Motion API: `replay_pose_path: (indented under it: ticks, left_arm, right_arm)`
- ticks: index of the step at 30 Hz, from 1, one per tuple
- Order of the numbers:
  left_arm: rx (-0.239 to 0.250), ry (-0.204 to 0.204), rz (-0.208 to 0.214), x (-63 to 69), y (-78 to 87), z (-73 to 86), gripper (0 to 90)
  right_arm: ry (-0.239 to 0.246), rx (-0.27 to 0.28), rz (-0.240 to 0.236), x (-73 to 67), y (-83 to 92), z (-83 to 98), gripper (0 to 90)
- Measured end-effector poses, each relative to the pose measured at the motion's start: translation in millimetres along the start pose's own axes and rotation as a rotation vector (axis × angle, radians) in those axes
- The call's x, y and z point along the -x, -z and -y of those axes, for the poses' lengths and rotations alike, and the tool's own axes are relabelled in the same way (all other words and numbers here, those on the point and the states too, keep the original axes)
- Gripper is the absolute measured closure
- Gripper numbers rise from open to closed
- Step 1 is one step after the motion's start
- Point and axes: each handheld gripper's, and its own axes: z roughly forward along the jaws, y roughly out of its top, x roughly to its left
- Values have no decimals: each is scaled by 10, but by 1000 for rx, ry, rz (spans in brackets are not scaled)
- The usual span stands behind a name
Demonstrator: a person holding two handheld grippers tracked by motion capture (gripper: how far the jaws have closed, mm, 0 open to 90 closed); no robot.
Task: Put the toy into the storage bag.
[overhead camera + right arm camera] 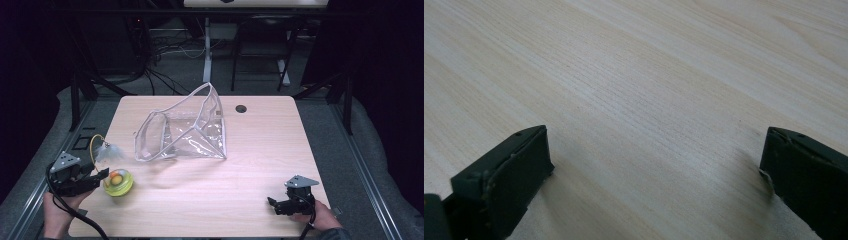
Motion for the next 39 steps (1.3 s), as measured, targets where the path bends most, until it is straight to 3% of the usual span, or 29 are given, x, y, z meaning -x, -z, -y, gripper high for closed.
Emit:
replay_pose_path:
  ticks: [15, 25, 39]
  left_arm:
    - [16, -9, 9, -26, 118, -82, 645]
    - [3, -18, 15, -27, 105, -124, 702]
    - [24, -35, 9, 6, 106, -150, 852]
  right_arm:
    - [0, 0, 0, -1, 0, 0, 0]
    - [0, 0, 1, -1, 0, 0, 0]
    - [1, 0, 1, -1, 0, 0, 0]
